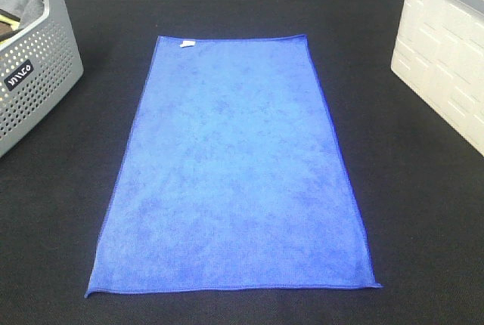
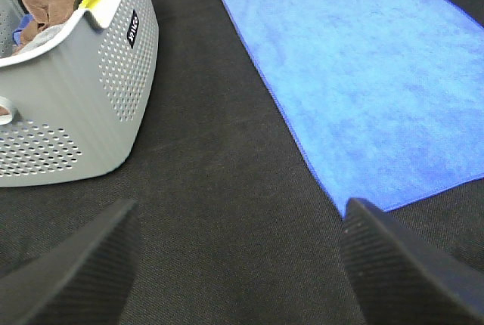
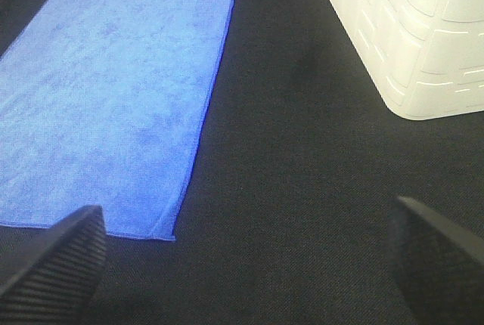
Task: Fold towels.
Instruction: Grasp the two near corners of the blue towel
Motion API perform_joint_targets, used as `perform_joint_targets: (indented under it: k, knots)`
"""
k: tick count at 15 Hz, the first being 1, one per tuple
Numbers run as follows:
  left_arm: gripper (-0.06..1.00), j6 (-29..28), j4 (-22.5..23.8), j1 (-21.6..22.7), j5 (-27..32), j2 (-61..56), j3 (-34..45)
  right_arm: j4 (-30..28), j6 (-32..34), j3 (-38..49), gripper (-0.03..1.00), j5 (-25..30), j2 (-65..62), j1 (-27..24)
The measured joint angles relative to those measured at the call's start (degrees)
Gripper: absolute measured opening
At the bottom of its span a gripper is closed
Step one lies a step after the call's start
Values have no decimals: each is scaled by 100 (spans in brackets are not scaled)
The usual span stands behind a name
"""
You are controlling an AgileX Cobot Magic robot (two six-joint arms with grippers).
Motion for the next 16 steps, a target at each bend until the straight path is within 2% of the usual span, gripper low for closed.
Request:
perform_joint_targets:
  k: [16]
  knots:
    - [71, 0, 0, 0, 0, 0, 0, 0, 0, 0, 94, 0, 0, 0]
